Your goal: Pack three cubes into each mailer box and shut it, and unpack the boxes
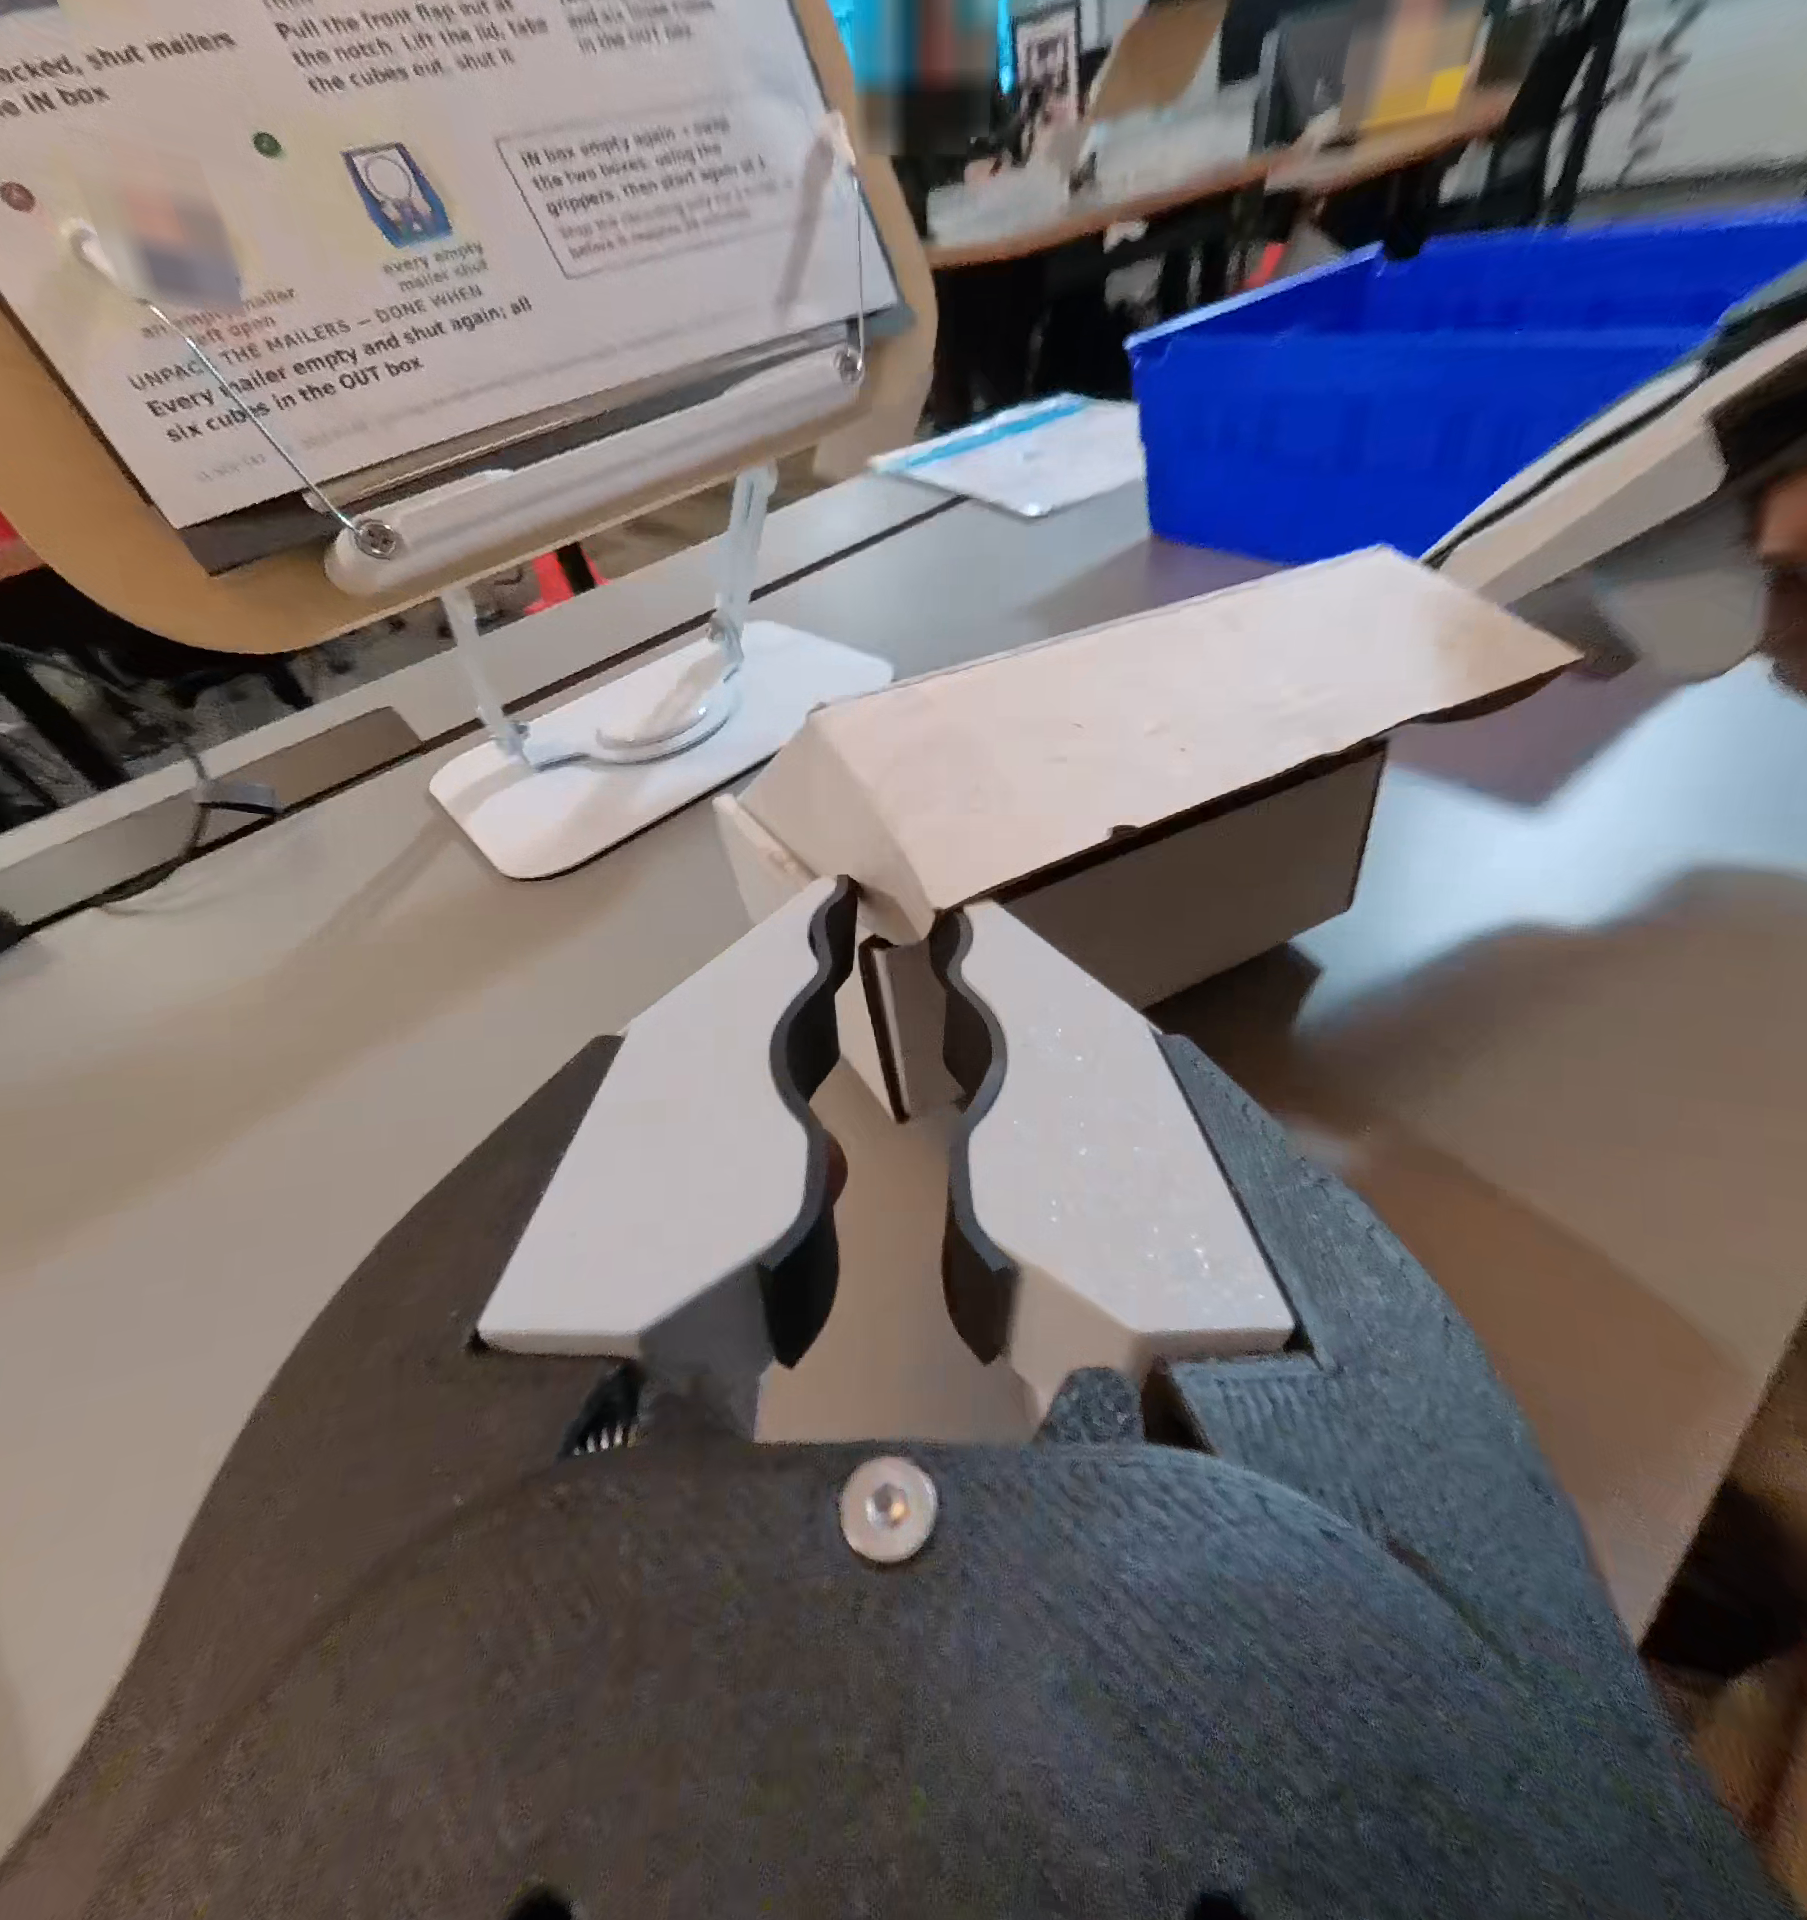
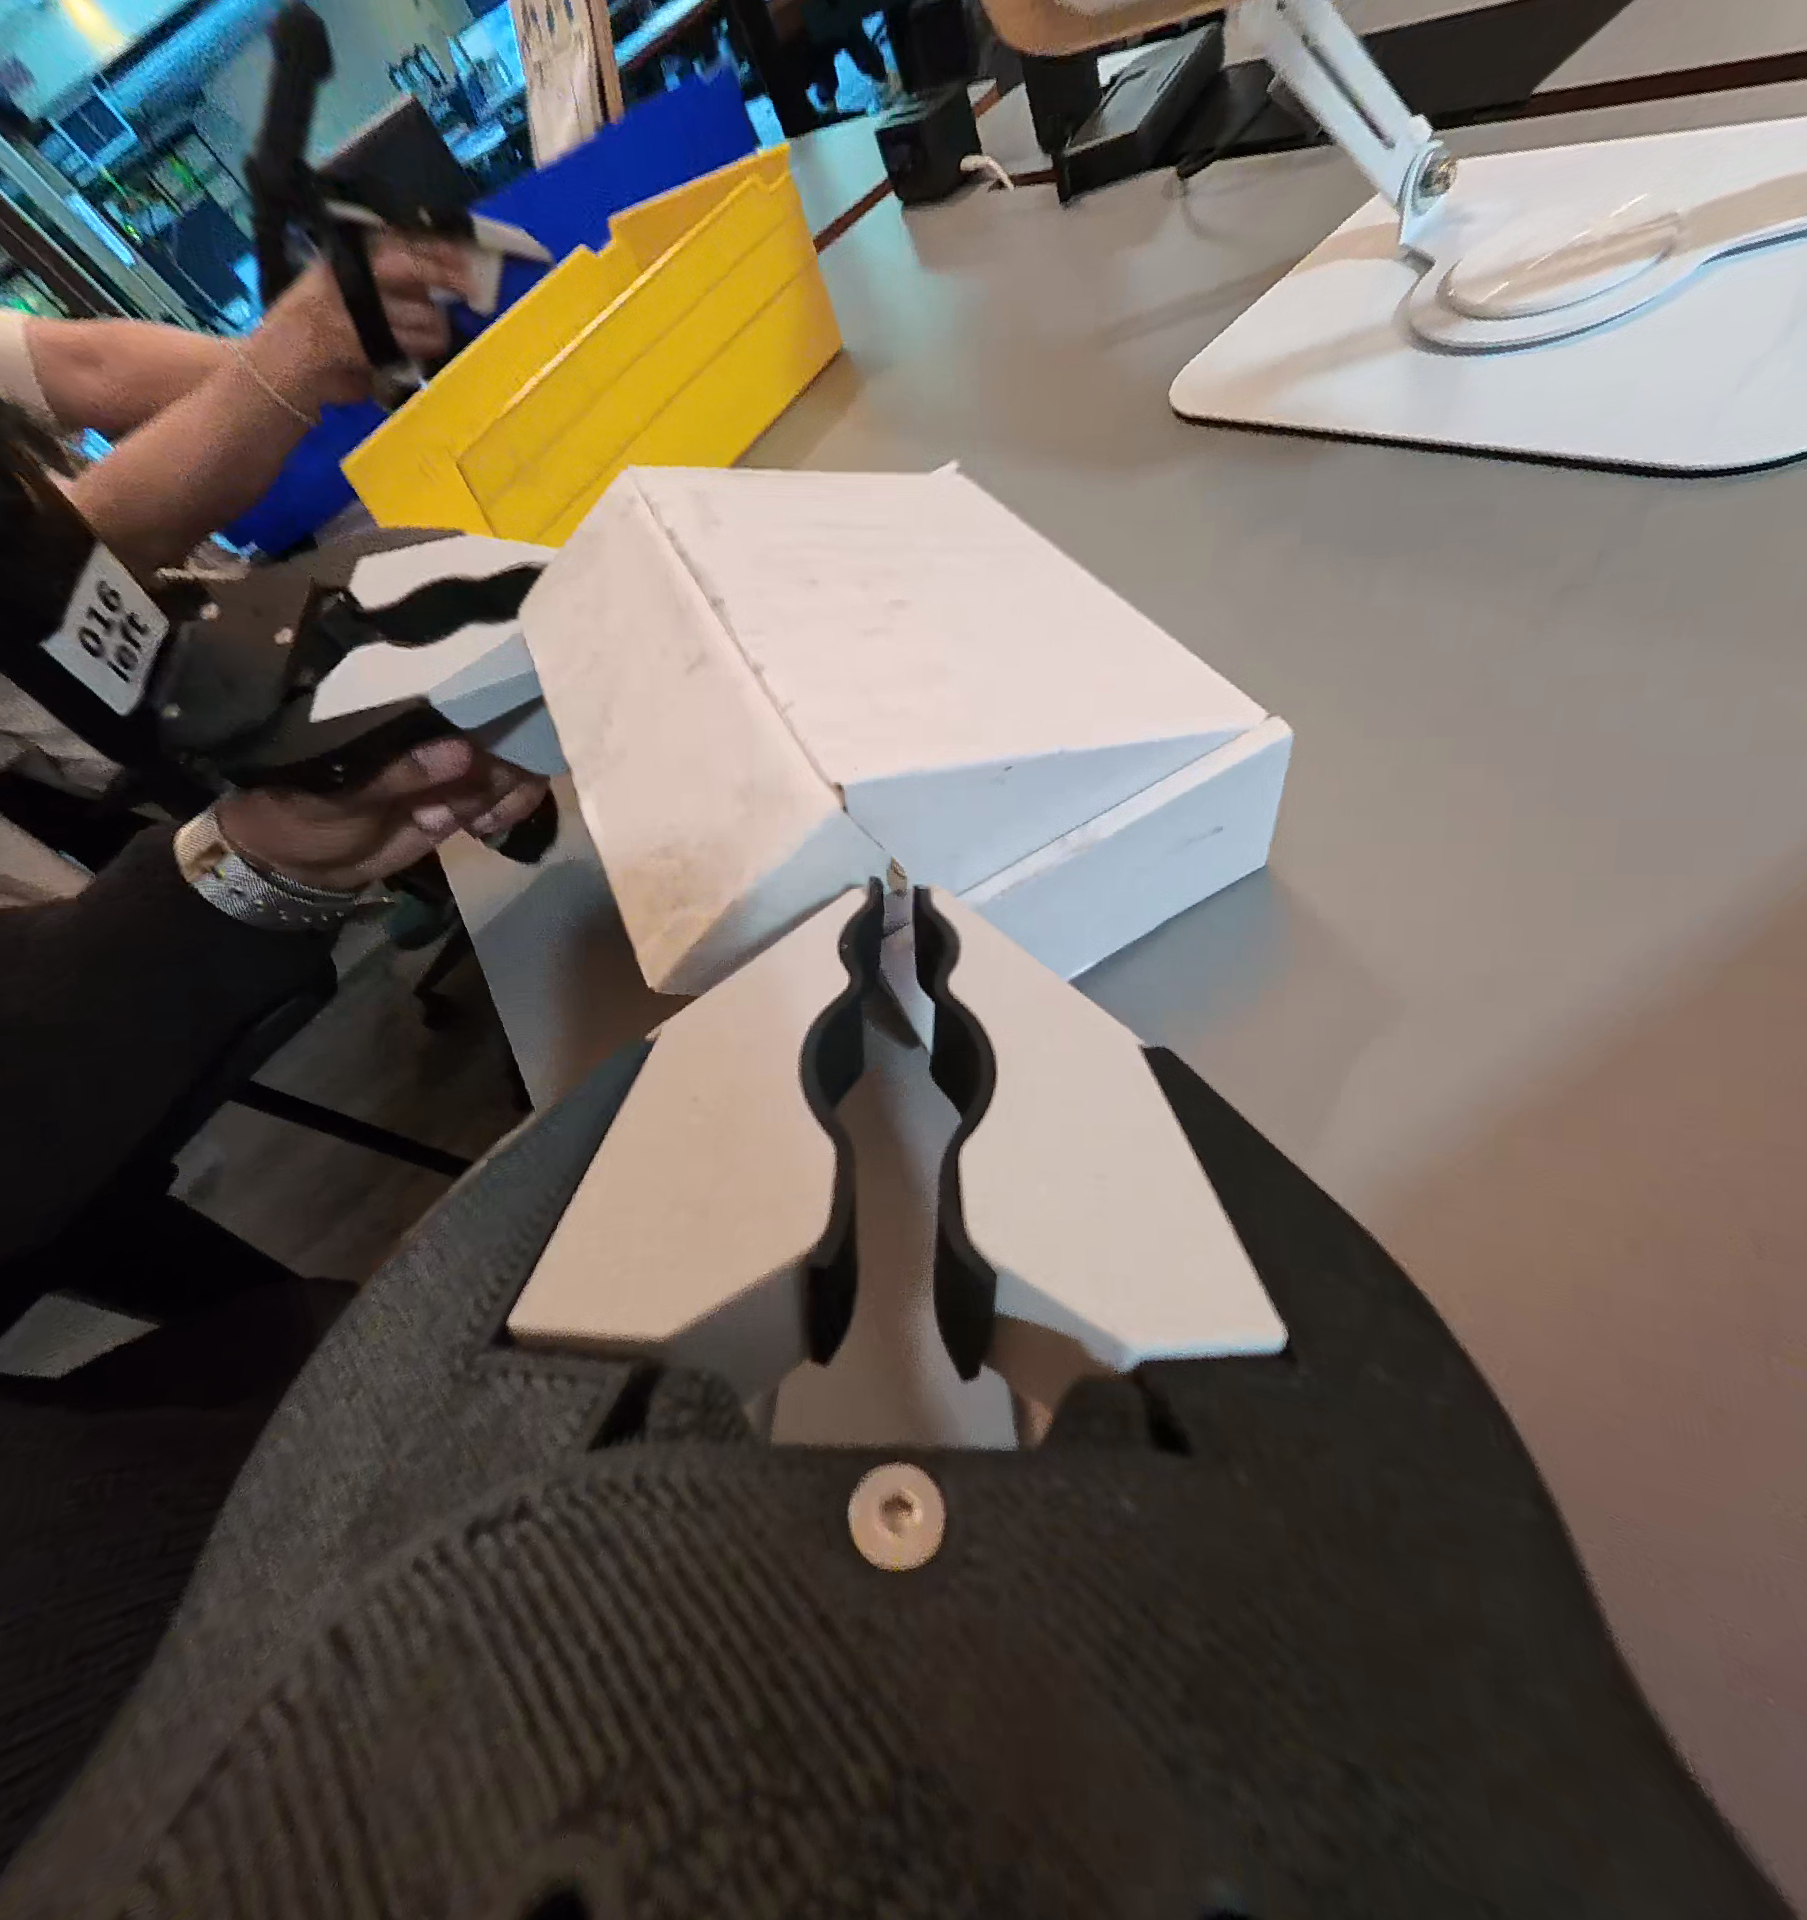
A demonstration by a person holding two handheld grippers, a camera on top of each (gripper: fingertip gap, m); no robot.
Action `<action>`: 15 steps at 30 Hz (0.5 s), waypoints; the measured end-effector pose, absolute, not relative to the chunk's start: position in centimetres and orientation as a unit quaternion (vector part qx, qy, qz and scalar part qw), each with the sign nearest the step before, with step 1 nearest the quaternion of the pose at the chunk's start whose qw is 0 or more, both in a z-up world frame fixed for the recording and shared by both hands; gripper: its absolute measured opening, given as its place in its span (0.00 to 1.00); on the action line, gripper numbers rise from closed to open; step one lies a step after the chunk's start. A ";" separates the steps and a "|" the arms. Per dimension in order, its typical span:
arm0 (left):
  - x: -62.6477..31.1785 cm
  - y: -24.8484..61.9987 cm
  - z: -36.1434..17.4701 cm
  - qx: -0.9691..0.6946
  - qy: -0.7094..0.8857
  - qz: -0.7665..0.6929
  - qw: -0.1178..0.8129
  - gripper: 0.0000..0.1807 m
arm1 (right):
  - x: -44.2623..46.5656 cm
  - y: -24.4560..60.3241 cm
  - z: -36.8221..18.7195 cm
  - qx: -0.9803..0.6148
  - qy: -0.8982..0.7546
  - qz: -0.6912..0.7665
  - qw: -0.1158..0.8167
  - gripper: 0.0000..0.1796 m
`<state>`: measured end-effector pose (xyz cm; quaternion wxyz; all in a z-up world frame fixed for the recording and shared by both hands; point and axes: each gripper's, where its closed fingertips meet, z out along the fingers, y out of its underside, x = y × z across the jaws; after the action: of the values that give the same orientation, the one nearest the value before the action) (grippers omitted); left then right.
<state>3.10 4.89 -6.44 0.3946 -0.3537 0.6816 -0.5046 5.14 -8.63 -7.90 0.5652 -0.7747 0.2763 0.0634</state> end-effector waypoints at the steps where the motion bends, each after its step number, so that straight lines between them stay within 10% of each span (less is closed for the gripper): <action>1: 3.0 4.8 -6.3 -0.358 0.677 -0.518 0.382 0.06 | 5.3 -8.7 -7.7 -0.768 0.280 0.069 0.571 0.03; 15: 1.1 2.7 -9.6 -0.326 0.750 -0.478 0.319 0.16 | 5.7 -9.4 -8.7 -0.761 0.293 0.120 0.566 0.01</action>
<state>1.06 2.71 -9.60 0.3188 -0.3261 0.7504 -0.4784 5.71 -9.41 -8.68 0.5657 -0.7614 0.2927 0.1203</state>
